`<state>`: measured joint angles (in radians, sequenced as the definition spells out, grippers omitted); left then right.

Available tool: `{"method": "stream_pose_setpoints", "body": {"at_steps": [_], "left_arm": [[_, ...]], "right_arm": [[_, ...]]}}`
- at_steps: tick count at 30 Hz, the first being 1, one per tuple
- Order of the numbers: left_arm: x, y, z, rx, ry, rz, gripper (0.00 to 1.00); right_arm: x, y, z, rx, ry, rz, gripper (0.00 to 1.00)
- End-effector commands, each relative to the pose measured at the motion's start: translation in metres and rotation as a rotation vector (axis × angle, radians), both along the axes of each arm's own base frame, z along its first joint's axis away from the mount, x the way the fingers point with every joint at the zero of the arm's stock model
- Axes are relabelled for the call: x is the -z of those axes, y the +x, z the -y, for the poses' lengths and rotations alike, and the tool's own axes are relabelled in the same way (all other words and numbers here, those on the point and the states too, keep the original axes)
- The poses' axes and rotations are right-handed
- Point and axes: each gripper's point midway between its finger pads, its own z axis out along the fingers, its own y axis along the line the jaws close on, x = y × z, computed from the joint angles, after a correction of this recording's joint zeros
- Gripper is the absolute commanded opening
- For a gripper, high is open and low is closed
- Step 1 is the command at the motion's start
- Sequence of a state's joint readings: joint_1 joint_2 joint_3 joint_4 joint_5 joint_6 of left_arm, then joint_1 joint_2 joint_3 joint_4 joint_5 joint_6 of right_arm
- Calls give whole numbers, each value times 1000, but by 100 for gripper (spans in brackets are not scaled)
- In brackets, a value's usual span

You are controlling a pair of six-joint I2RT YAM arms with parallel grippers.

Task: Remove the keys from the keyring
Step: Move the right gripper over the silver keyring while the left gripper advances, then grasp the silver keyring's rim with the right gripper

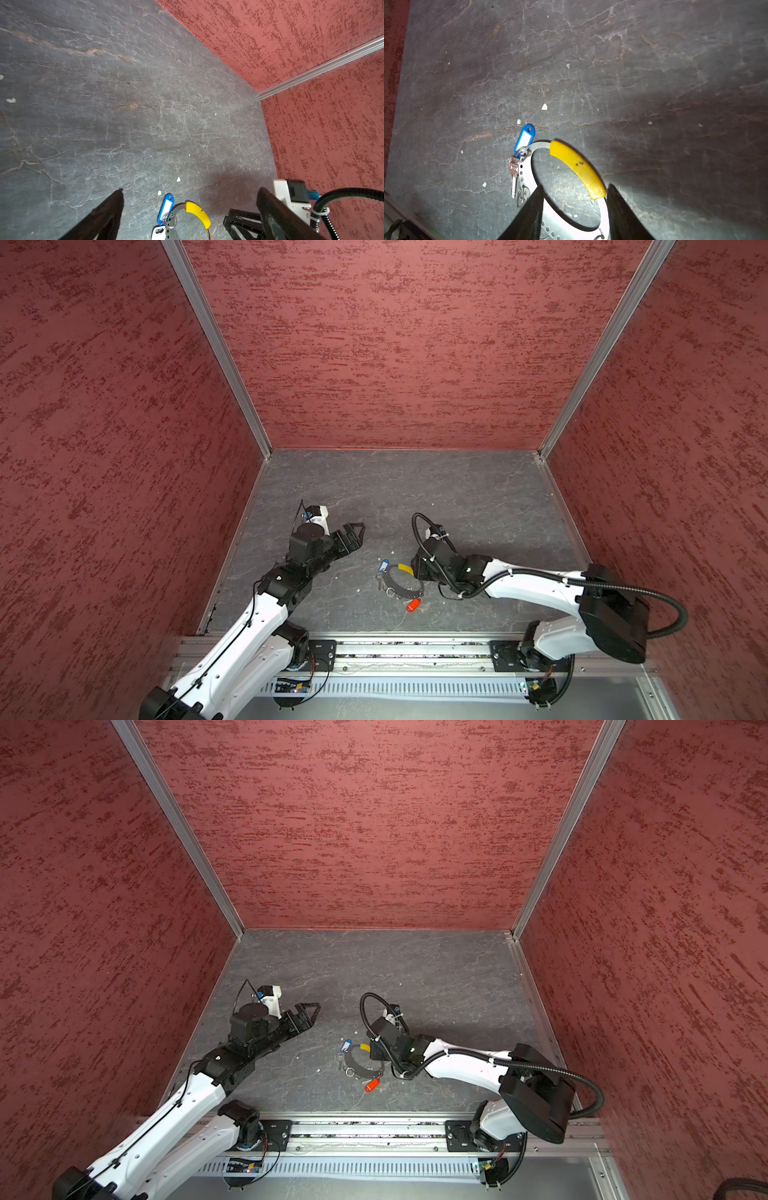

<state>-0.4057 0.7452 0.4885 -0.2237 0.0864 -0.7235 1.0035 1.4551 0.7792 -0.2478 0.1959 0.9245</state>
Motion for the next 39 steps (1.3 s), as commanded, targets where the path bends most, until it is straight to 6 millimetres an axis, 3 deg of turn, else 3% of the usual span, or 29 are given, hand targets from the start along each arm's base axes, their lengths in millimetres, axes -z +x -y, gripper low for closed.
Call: {"method": "stream_pose_setpoints", "body": {"at_steps": [1,5,11,17,22,39], "left_arm": [[8,-3,-3,-3,27,26,99],[12,-7,-1,7,15,28,99],[6,-14,6,52,-5,35,99],[2,-17,12,79,-13,43,99],[2,-16,15,88,-12,44,99],[7,-10,21,100,-6,27,99]], "right_arm": [[10,-6,7,38,-107,-27,46],[14,-18,6,4,-176,-67,41],[20,-33,8,-38,-234,-118,41],[33,-50,7,-101,-289,-156,34],[34,-50,3,-128,-312,-147,27],[43,-57,4,-170,-366,-157,23]]}}
